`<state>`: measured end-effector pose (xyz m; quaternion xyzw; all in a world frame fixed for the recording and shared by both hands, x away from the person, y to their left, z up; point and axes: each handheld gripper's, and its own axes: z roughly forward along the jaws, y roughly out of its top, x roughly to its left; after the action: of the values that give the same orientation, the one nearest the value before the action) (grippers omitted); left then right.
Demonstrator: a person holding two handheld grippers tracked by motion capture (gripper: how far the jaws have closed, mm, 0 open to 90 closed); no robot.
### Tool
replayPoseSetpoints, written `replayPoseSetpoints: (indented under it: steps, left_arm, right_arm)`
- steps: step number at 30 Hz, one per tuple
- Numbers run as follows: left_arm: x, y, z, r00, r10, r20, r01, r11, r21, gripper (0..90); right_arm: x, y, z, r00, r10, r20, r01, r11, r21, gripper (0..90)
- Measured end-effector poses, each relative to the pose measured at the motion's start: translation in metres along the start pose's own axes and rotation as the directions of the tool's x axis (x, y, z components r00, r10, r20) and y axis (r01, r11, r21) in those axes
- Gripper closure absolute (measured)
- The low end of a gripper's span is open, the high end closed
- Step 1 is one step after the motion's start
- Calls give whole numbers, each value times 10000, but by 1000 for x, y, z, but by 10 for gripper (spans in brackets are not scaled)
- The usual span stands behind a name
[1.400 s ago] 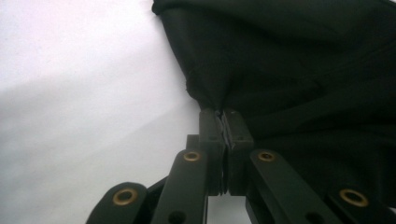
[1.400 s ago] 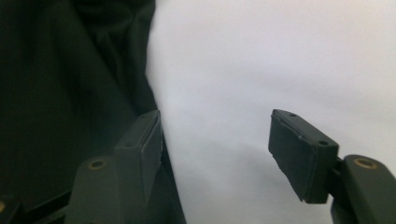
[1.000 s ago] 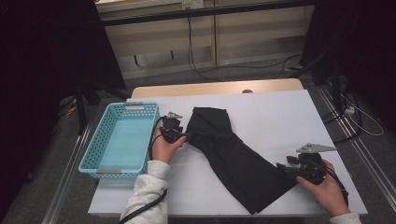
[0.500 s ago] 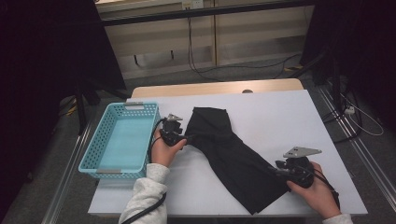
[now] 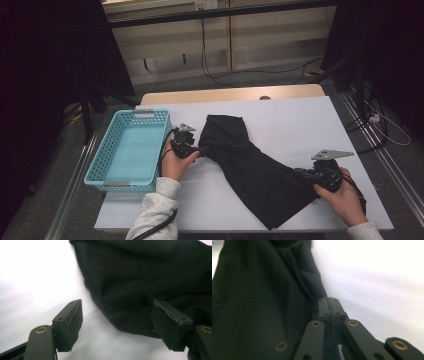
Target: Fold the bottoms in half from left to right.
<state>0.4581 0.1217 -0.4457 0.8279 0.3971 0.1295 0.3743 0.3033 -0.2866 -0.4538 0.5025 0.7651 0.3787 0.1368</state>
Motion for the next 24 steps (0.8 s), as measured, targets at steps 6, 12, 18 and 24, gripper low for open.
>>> replayPoseSetpoints:
  steps: [6, 12, 18, 24]
  left_arm:
    - [-2, 2, 0, 9998, -2, 189, 3, 10000, -75, 235]
    - [-3, 1, 1, 9995, 55, 315, -55, 10000, 21, 233]
    - [-2, -1, -2, 9990, 124, 430, -125, 9999, 38, 227]
    - [3, -3, -6, 9992, 62, 402, -69, 9998, 169, 207]
  right_arm:
    - [-15, 1, 5, 9995, 219, 214, -219, 9998, 28, 899]
    - [-27, 5, 8, 9977, 322, 589, -317, 9995, -95, 898]
    - [-32, 6, 1, 9911, 373, 1274, -334, 9989, -329, 773]
    - [-20, 6, -12, 9963, -6, 858, 39, 9993, -375, 720]
